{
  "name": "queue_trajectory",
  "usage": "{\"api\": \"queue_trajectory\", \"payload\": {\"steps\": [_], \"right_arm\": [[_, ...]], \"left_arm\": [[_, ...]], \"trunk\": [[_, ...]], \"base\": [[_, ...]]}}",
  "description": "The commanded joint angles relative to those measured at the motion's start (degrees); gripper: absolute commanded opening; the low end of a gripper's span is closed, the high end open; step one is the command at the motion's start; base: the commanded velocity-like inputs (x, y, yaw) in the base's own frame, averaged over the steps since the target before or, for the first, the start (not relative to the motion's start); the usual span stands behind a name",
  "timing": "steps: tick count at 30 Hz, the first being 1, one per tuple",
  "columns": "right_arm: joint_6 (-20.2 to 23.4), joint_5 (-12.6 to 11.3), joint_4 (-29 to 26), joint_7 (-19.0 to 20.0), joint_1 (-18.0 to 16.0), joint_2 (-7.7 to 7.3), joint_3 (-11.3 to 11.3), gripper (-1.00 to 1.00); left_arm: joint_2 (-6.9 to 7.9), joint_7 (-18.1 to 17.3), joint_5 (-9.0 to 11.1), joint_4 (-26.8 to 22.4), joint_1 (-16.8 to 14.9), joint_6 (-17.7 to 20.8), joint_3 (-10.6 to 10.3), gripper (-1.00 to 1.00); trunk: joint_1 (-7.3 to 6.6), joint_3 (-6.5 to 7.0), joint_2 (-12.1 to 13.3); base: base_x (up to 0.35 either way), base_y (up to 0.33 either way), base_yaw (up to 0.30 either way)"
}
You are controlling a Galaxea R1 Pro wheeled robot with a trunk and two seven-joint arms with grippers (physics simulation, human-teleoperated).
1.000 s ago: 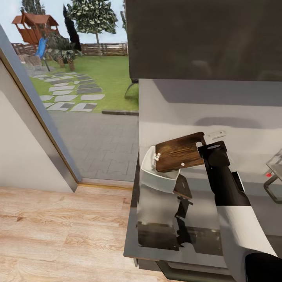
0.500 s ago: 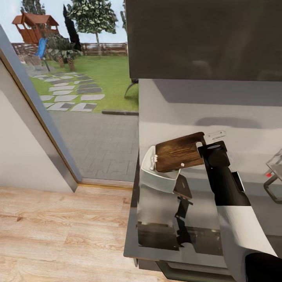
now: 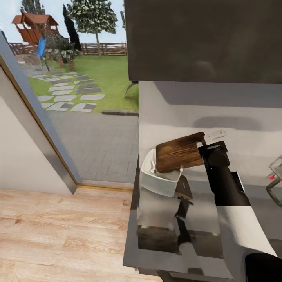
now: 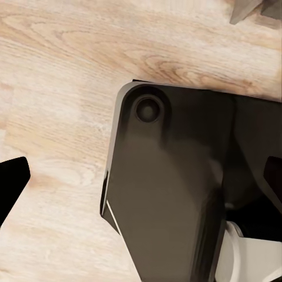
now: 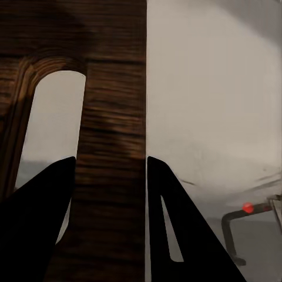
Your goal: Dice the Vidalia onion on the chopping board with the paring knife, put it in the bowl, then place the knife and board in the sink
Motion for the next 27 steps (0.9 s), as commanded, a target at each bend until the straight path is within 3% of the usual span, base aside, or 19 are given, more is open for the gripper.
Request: {"api": "queue_trajectory", "payload": {"steps": [1,15,24,27], "right_arm": [[0.20,0.69,-0.06,0.58,-0.04,-0.01,0.00,-1.00],[0.20,0.69,-0.06,0.58,-0.05,0.00,0.00,-1.00],[0.17,0.14,-4.63,1.15,-0.02,0.00,-0.33,-1.00],[0.12,0.03,-5.91,3.86,-0.02,-0.15,-0.85,-1.00]], "left_arm": [[0.03,-0.28,0.59,-0.08,0.02,-0.04,-0.12,1.00],[0.03,-0.28,0.59,-0.08,0.00,-0.04,-0.12,1.00],[0.03,-0.28,0.59,-0.08,0.00,-0.04,-0.12,1.00],[0.02,-0.28,0.59,-0.08,0.00,-0.04,-0.12,1.00]], "trunk": [[0.04,-0.08,-0.09],[0.04,-0.08,-0.09],[0.04,-0.08,-0.09],[0.04,-0.08,-0.09]], "base": [[0.116,0.000,0.000],[0.172,0.022,0.000],[-0.006,0.007,0.000],[-0.168,0.000,0.000]]}}
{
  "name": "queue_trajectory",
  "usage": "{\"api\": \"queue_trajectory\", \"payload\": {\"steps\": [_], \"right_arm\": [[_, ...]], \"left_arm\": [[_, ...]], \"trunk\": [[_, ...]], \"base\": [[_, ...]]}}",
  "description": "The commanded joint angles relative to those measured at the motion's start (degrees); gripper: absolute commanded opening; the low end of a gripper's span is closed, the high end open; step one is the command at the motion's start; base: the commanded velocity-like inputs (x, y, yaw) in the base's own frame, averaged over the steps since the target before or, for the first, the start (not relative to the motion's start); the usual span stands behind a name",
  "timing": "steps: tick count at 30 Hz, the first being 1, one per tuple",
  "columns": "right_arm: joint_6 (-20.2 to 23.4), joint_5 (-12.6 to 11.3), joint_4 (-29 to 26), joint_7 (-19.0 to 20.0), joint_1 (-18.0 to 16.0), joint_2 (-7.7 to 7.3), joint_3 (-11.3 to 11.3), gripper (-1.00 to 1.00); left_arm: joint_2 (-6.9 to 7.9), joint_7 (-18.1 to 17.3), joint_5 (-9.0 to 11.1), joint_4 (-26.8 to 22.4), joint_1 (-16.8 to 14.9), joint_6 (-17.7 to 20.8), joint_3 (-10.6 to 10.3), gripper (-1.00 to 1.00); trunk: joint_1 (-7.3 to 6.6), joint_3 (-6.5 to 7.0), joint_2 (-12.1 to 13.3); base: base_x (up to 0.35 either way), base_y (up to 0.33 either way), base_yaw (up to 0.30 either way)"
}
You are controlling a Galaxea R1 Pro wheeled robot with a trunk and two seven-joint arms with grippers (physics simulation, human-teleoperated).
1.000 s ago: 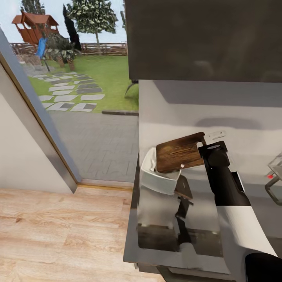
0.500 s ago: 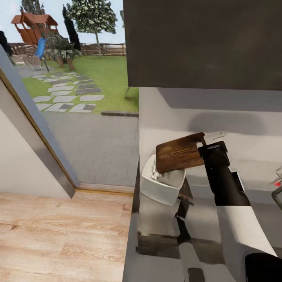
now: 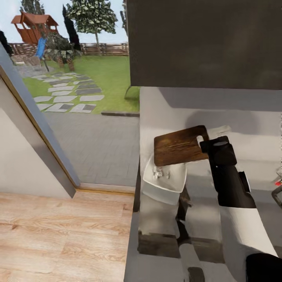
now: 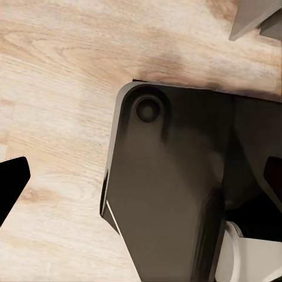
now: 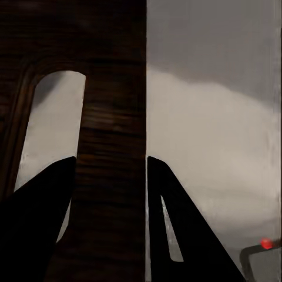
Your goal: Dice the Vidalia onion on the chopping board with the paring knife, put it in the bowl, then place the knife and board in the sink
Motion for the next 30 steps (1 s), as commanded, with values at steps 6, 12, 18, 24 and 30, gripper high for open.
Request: {"api": "queue_trajectory", "payload": {"steps": [6,12,18,24,30], "right_arm": [[0.17,1.09,-2.37,11.81,-0.03,-0.34,-6.01,-1.00],[0.07,1.16,-3.57,23.11,-0.03,-0.62,-10.88,-1.00],[-0.03,1.17,-3.63,24.54,-0.03,-0.67,-11.46,-1.00],[-0.33,1.11,-3.56,26.89,-0.03,-0.66,-21.16,-1.00],[-4.04,1.27,-3.15,28.02,0.00,-0.73,-25.52,-1.00]], "left_arm": [[0.02,-0.28,0.60,-0.02,0.02,-0.04,-0.11,1.00],[0.01,-0.28,0.60,0.00,0.02,-0.04,-0.11,1.00],[0.01,-0.26,0.60,0.00,0.02,-0.04,-0.11,1.00],[0.03,-0.22,0.60,0.23,0.02,-0.04,-0.11,1.00],[0.01,-0.24,0.60,0.51,0.02,-0.06,-0.11,1.00]], "trunk": [[0.02,-0.10,-0.07],[0.02,-0.10,-0.07],[0.02,-0.10,-0.07],[0.02,-0.10,-0.07],[0.02,-0.10,-0.07]], "base": [[-0.234,0.000,0.000],[-0.248,0.000,0.000],[-0.248,0.000,0.000],[-0.249,-0.073,0.000],[-0.250,-0.207,0.000]]}}
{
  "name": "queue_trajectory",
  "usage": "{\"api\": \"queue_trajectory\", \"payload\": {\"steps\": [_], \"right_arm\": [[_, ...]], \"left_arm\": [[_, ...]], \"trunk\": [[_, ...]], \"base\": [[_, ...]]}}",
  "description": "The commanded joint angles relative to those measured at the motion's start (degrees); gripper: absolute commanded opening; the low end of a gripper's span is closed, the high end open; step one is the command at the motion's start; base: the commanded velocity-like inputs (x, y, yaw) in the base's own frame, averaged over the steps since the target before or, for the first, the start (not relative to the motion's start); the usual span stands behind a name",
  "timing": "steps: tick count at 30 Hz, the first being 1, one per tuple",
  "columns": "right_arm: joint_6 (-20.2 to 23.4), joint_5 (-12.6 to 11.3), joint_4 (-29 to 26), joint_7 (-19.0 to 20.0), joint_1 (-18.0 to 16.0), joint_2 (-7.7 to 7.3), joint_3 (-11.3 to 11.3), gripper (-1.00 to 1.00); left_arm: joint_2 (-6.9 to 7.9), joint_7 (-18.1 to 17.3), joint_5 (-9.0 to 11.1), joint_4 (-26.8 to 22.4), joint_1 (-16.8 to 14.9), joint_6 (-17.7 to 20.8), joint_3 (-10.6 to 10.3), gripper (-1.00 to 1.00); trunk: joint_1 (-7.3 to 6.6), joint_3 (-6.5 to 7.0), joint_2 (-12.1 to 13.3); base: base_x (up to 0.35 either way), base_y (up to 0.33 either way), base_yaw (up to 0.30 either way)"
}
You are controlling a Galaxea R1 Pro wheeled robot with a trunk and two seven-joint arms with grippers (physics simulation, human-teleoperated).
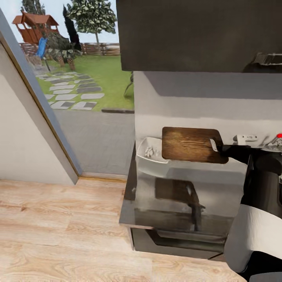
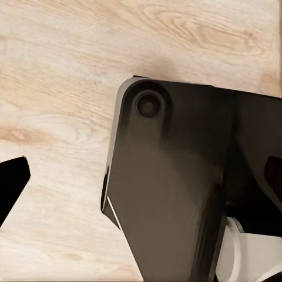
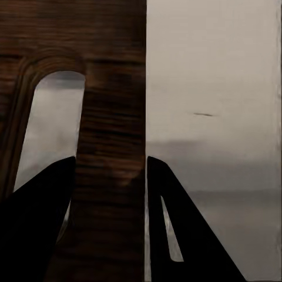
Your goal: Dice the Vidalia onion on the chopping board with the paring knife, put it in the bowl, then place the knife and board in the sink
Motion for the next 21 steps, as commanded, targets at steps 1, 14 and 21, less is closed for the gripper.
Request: {"api": "queue_trajectory", "payload": {"steps": [1,14,21], "right_arm": [[-0.63,0.37,0.10,0.58,-0.02,0.07,-0.22,-1.00],[-8.01,0.35,5.12,0.41,0.26,0.42,-8.58,-1.00],[-8.53,0.37,6.02,0.26,0.26,0.49,-9.62,-1.00]], "left_arm": [[0.03,-0.29,0.60,-0.09,0.03,-0.07,-0.12,1.00],[0.03,-0.32,0.53,-0.04,0.03,-0.21,-0.12,1.00],[0.03,-0.32,0.55,0.21,0.03,-0.20,-0.12,1.00]], "trunk": [[0.00,-0.08,-0.10],[0.00,-0.08,-0.10],[0.00,-0.04,-0.10]], "base": [[-0.250,-0.224,0.000],[-0.102,-0.289,0.000],[-0.001,-0.320,-0.021]]}}
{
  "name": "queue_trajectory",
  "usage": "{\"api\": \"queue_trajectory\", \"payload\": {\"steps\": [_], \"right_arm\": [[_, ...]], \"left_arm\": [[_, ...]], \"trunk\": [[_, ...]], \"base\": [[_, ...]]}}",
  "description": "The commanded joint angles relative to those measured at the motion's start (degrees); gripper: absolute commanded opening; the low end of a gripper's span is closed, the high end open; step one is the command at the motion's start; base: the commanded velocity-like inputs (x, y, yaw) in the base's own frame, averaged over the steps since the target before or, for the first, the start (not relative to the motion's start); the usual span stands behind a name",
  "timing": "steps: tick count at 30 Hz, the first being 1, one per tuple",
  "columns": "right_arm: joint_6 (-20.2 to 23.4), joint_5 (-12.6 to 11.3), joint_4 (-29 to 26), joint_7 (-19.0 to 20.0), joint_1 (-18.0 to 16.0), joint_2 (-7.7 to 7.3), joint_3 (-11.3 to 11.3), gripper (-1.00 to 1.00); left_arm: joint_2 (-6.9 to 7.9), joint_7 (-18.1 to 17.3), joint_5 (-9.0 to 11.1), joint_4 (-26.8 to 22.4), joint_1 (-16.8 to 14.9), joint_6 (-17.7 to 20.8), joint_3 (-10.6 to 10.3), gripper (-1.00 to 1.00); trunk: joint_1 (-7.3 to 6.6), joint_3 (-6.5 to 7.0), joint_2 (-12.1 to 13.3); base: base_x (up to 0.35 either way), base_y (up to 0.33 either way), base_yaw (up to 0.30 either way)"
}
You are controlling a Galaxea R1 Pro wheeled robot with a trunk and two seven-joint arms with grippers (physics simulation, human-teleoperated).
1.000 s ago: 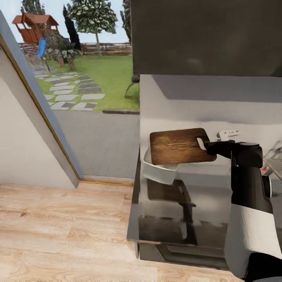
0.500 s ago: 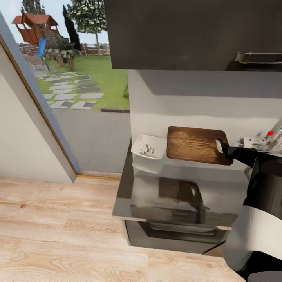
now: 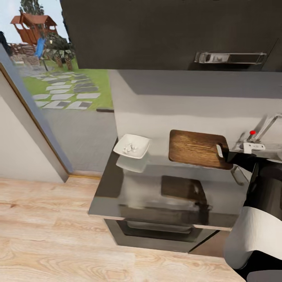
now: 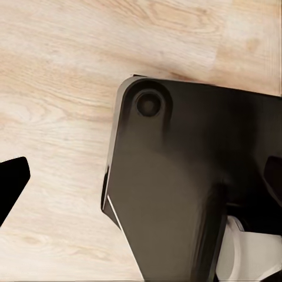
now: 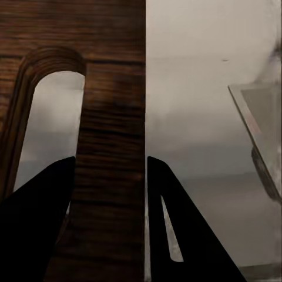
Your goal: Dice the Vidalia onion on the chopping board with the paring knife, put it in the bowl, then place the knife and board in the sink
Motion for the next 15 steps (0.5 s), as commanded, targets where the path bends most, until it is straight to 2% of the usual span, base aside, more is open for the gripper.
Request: {"api": "queue_trajectory", "payload": {"steps": [1,7,9,11,15], "right_arm": [[0.12,0.37,0.22,0.57,-0.07,0.01,-0.08,-1.00],[0.13,0.37,1.43,0.35,-0.07,0.01,-0.29,-1.00],[0.13,0.37,1.52,0.33,-0.07,0.03,-1.58,-1.00],[0.10,0.37,1.57,0.38,-0.07,0.08,-4.26,-1.00],[0.05,0.39,1.64,0.40,-0.07,0.14,-5.23,-1.00]], "left_arm": [[0.03,-0.28,0.62,0.00,0.04,-0.04,-0.12,1.00],[0.03,-0.28,0.60,0.24,0.06,-0.04,-0.12,1.00],[0.03,-0.28,0.61,0.34,0.05,-0.04,-0.12,1.00],[0.03,-0.28,0.60,0.39,0.04,-0.04,-0.12,1.00],[0.03,-0.28,0.59,0.41,0.04,-0.04,-0.12,1.00]], "trunk": [[0.03,-0.04,-0.10],[0.03,0.33,-0.10],[0.03,0.46,-0.10],[0.03,0.59,-0.10],[0.03,0.86,-0.10]], "base": [[0.000,-0.320,-0.159],[0.000,-0.320,-0.198],[0.000,-0.320,-0.211],[0.000,-0.320,-0.213],[0.000,-0.312,-0.212]]}}
